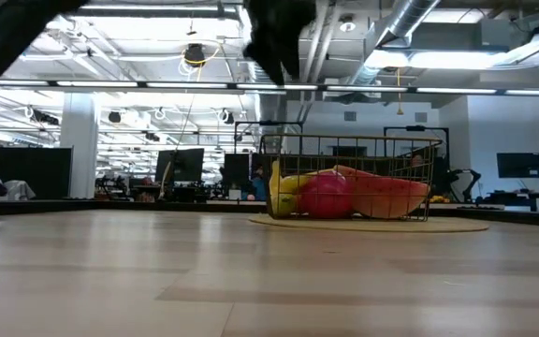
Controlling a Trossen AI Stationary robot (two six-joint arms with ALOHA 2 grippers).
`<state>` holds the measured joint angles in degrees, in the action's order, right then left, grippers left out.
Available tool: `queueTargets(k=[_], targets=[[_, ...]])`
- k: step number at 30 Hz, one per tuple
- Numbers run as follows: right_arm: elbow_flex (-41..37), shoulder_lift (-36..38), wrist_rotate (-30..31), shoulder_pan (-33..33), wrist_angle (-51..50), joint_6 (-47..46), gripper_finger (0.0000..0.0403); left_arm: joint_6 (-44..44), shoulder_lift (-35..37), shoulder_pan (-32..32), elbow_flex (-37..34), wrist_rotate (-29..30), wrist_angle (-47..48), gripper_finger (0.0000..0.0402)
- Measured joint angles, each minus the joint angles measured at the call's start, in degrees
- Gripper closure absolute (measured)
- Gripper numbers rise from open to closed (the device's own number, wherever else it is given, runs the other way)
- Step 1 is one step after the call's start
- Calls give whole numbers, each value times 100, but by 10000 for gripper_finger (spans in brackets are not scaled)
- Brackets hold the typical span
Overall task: Build produce basket
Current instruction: Return to Home Position
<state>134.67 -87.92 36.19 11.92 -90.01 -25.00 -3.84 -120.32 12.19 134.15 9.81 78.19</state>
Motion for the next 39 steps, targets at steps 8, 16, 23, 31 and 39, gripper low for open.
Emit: queueTargets(k=[8, 16, 23, 31, 39], targets=[[-223, 923, 352, 14, 2, 116, 386, -303, 886, -495, -42, 1373, 1244, 135], [-2966, 2646, 493, 337, 829, -547, 399, -857, 2149, -664, -1327, 1537, 1191, 158], [-7182, 5156, 166, 797, 4501, -405, 400, -1528, 4068, -1109, -4052, 1611, -367, 169], [-10435, 7935, -171, 857, 7408, -261, 402, -2161, 6072, -1569, -7680, 870, -4031, 171], [-11139, 8765, -69, 818, 7695, 36, 402, -2396, 6675, -1481, -9926, 906, -6695, 171]])
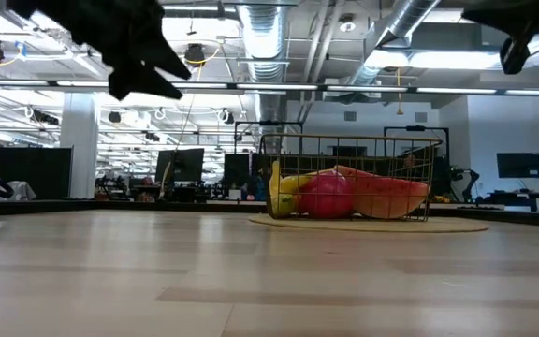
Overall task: Build produce basket
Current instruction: Return to Home Position
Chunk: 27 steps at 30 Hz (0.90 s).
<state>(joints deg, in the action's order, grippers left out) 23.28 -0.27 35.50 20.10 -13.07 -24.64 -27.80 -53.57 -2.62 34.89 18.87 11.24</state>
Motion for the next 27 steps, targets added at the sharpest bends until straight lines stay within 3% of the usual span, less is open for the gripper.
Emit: queueTargets(k=[6, 10, 17, 27], targets=[[20, -61, 68, 2, 189, 135, 402, -42, 6, 154, -875, 41, -1571, 171], [20, -3, 72, 2, 197, 165, 401, -97, 213, 150, -1144, 40, -1901, 171], [20, 6, 348, 0, 209, 224, 402, -99, 1071, 136, -1644, 385, -2032, 171], [23, 6, 346, 2, 258, 496, 401, -581, 2411, -87, -3108, 452, -3231, 171]])
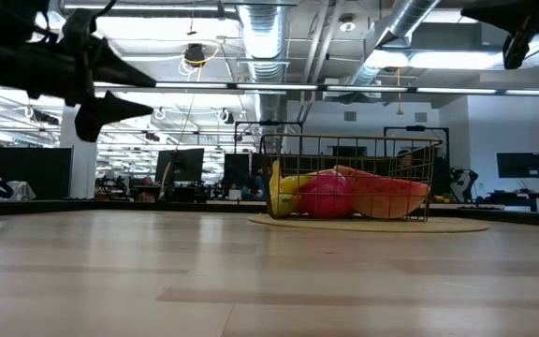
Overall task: Build produce basket
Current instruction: Return to Home Position
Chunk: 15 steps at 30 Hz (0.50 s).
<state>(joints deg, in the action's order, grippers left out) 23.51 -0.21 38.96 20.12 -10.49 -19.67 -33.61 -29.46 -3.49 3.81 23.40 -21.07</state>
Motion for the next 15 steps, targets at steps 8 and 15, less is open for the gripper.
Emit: queueTargets(k=[8, 15], targets=[[-356, 0, -277, 0, 600, 667, 402, -87, 541, -21, -317, 10, 22, 171], [-1096, 2, -435, 0, 1065, 315, 402, 85, 639, -21, -321, 452, 410, 171]])
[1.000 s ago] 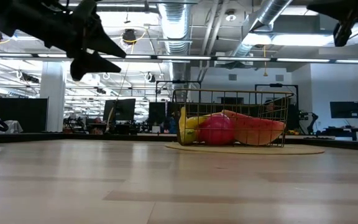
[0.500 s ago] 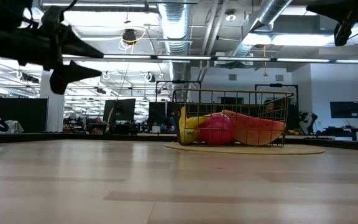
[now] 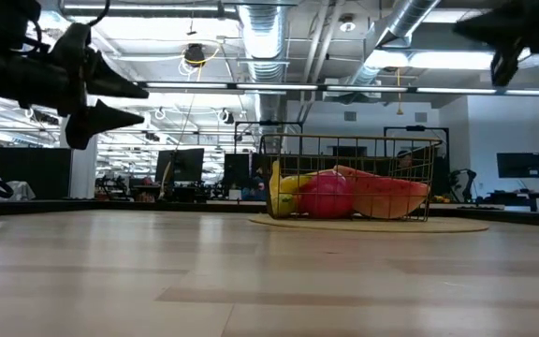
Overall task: Build produce basket
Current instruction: Return to Home Position
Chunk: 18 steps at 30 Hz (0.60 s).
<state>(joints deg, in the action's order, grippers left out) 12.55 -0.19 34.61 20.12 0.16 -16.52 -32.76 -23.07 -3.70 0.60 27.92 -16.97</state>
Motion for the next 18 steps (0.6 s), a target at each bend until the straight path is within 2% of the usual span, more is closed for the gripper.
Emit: queueTargets(k=[6, 11, 16, 18], targets=[[-720, -2, -13, 0, 315, -1133, 402, -72, -2, 4, -2, -41, 98, 171], [-1109, -1, -19, 0, 962, -1322, 401, -48, -2, 4, -8, -44, 118, 171], [-1123, -2, 282, 0, 743, -2161, 393, -47, -2, 4, -13, -66, 129, 171], [-1123, -2, 292, 0, 579, -2184, 387, -48, -2, 4, -13, -64, 129, 171]])
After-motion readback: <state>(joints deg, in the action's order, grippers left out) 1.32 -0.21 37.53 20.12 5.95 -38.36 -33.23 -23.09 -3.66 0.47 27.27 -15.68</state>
